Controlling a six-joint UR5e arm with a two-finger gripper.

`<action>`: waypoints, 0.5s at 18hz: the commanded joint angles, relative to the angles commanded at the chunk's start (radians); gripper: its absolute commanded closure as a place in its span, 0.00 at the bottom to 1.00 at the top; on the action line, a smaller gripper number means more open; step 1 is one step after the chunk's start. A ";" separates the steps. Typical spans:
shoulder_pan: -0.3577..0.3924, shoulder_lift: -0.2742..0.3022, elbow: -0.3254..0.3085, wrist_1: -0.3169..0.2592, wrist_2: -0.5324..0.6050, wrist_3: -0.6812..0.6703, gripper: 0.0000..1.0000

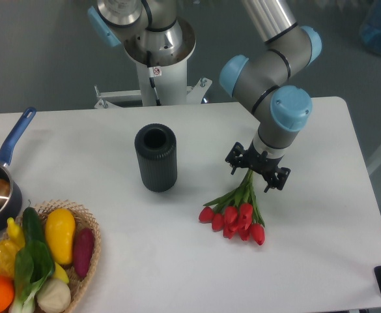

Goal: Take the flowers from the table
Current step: 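Lower the gripper onto the tulip stems just above the blooms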

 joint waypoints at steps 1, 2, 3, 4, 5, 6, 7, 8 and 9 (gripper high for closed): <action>0.000 -0.002 0.000 0.000 0.000 0.000 0.00; 0.000 -0.003 0.000 0.002 0.000 0.000 0.00; 0.000 -0.008 0.000 0.002 0.000 0.000 0.00; 0.000 -0.011 0.000 0.003 0.000 0.000 0.00; 0.000 -0.014 0.000 0.003 0.000 0.000 0.00; 0.000 -0.014 0.000 0.005 0.000 0.000 0.00; 0.000 -0.014 0.000 0.005 0.002 0.000 0.00; -0.002 -0.014 0.000 0.005 0.002 -0.002 0.00; -0.002 -0.014 0.000 0.005 0.002 -0.006 0.00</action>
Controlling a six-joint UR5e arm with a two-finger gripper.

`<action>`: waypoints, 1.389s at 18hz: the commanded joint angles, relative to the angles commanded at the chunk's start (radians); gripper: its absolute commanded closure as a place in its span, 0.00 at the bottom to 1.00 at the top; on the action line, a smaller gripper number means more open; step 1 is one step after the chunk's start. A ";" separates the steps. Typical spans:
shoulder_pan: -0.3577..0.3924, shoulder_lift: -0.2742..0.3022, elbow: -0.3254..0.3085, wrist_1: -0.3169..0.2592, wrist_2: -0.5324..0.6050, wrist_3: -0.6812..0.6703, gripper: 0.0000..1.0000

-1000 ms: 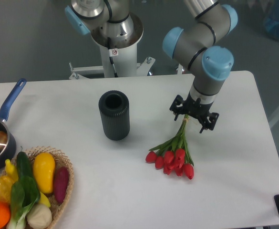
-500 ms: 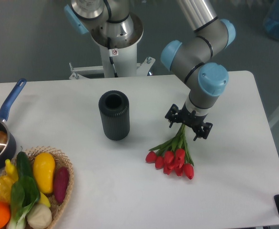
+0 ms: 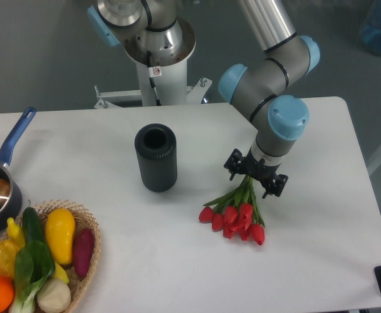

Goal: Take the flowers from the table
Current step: 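Lower the gripper onto the tulip stems just above the blooms, then close the gripper around the tulip stems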

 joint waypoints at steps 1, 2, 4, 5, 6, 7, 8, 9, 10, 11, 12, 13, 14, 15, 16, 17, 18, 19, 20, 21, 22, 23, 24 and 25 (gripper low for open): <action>0.000 0.000 0.000 0.000 0.000 0.000 0.00; 0.000 0.000 0.000 0.002 0.000 -0.002 0.00; 0.000 -0.003 0.000 0.002 0.000 -0.002 0.04; 0.000 -0.003 -0.002 0.000 0.002 -0.002 0.07; 0.000 -0.003 -0.003 0.002 0.002 -0.002 0.08; 0.000 -0.006 -0.003 0.000 0.002 -0.002 0.08; 0.000 -0.011 -0.002 0.002 0.000 -0.005 0.08; 0.000 -0.012 -0.002 0.002 0.000 -0.006 0.08; -0.002 -0.012 -0.002 0.002 0.000 -0.006 0.08; -0.002 -0.012 -0.002 0.002 0.000 -0.006 0.08; -0.002 -0.012 -0.002 0.002 0.002 -0.006 0.08; -0.002 -0.012 -0.002 0.002 0.002 -0.005 0.08; -0.002 -0.012 -0.002 0.002 0.002 -0.005 0.08; -0.002 -0.012 -0.002 0.002 0.003 -0.006 0.10; -0.002 -0.012 -0.002 0.002 0.003 -0.006 0.13; -0.003 -0.011 -0.002 0.002 0.003 -0.008 0.25; -0.003 -0.011 -0.002 0.002 0.006 -0.012 0.35; -0.003 -0.011 -0.002 0.000 0.006 -0.014 0.36; -0.003 -0.009 -0.002 0.000 0.006 -0.012 0.36; -0.003 -0.009 -0.002 0.000 0.005 -0.012 0.36; -0.003 -0.009 -0.002 0.000 0.006 -0.014 0.37; -0.003 -0.009 0.000 0.000 0.006 -0.015 0.39; -0.003 -0.009 0.000 0.000 0.006 -0.015 0.41; -0.003 -0.009 0.002 0.000 0.006 -0.015 0.42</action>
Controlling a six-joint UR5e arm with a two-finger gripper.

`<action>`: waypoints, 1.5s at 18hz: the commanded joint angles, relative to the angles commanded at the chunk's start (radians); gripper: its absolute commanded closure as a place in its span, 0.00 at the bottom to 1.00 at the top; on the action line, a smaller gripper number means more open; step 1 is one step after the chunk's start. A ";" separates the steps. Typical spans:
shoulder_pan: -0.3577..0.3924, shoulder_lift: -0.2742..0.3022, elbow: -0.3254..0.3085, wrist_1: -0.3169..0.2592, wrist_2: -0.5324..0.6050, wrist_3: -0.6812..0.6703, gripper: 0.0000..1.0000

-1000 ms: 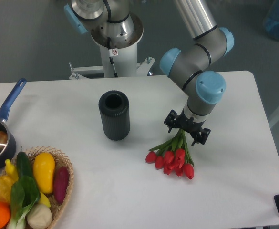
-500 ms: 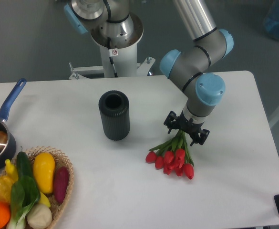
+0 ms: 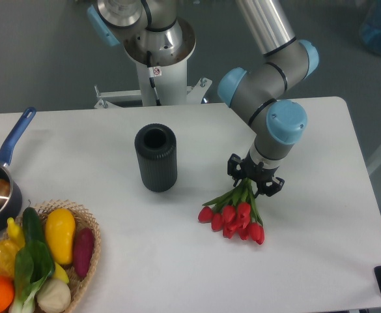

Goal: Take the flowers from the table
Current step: 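Close the gripper around the tulip stems, then lift the gripped tulips up off the table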

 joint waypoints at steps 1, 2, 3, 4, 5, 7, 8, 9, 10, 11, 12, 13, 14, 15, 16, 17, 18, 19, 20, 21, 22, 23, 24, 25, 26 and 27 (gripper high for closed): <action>0.000 0.000 0.000 0.000 0.000 0.002 0.45; 0.002 0.000 0.000 0.000 0.000 0.002 0.53; 0.002 0.000 0.000 0.000 0.000 0.002 0.60; 0.002 0.000 0.003 -0.002 0.000 0.002 0.73; 0.002 0.002 0.003 -0.002 0.000 0.000 0.75; 0.002 0.003 0.003 -0.003 0.000 0.000 0.80; 0.002 0.005 0.005 -0.005 0.000 -0.003 0.82; 0.002 0.005 0.005 -0.003 0.000 -0.011 0.83; 0.002 0.005 0.008 -0.003 0.000 -0.018 0.83; 0.002 0.003 0.009 -0.005 0.000 -0.018 0.83; 0.000 0.003 0.011 -0.005 0.000 -0.020 0.83; 0.002 0.003 0.014 -0.005 0.000 -0.021 0.83; 0.002 0.005 0.018 -0.006 -0.002 -0.021 0.82; 0.002 0.008 0.024 -0.006 -0.002 -0.021 0.81; 0.003 0.011 0.031 -0.008 0.000 -0.021 0.78; 0.002 0.023 0.034 -0.009 0.000 -0.021 0.77; 0.003 0.034 0.034 -0.009 0.000 -0.021 0.77; 0.005 0.040 0.035 -0.009 0.000 -0.020 0.77; 0.005 0.047 0.035 -0.011 -0.002 -0.020 0.77; 0.005 0.054 0.037 -0.011 -0.002 -0.020 0.77; 0.005 0.061 0.043 -0.011 -0.005 -0.021 0.77; 0.005 0.067 0.055 -0.011 -0.008 -0.021 0.77; 0.005 0.071 0.067 -0.012 -0.008 -0.021 0.77; 0.003 0.077 0.080 -0.014 -0.009 -0.021 0.77; 0.002 0.083 0.089 -0.012 -0.011 -0.021 0.77; 0.000 0.089 0.101 -0.012 -0.017 -0.020 0.77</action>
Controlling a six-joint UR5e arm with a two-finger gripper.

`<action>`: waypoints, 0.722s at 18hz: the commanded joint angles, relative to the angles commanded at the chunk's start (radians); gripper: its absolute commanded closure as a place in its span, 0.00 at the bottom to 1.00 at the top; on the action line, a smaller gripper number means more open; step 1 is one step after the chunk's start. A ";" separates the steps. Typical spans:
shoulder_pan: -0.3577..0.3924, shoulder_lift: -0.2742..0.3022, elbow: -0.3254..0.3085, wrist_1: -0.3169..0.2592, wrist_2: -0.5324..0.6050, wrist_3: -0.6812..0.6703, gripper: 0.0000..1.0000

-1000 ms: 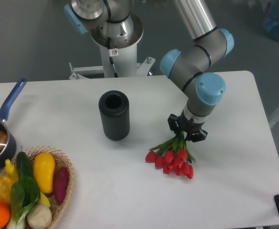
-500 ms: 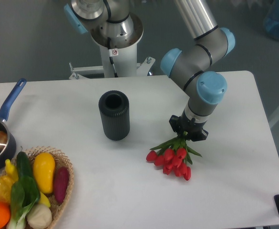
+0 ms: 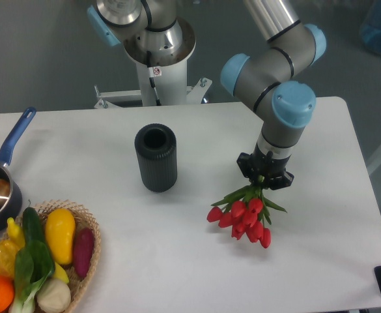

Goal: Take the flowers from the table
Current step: 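Lift the gripped tulips up off the table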

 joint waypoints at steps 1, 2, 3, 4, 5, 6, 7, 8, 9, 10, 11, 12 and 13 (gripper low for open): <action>0.000 0.008 0.011 0.000 -0.020 0.000 0.77; 0.000 0.015 0.023 0.002 -0.055 0.000 0.77; 0.003 0.017 0.038 0.002 -0.101 0.000 0.77; 0.005 0.018 0.058 0.002 -0.156 -0.002 0.77; 0.008 0.022 0.077 0.002 -0.214 -0.005 0.77; 0.011 0.022 0.092 0.002 -0.268 -0.018 0.77; 0.012 0.022 0.104 0.003 -0.317 -0.037 0.77; 0.014 0.022 0.114 0.003 -0.357 -0.050 0.77; 0.015 0.022 0.120 0.003 -0.386 -0.058 0.77; 0.018 0.023 0.121 0.003 -0.409 -0.058 0.77; 0.020 0.023 0.123 0.003 -0.432 -0.060 0.77; 0.020 0.023 0.123 0.003 -0.449 -0.060 0.77; 0.023 0.025 0.123 0.003 -0.459 -0.058 0.77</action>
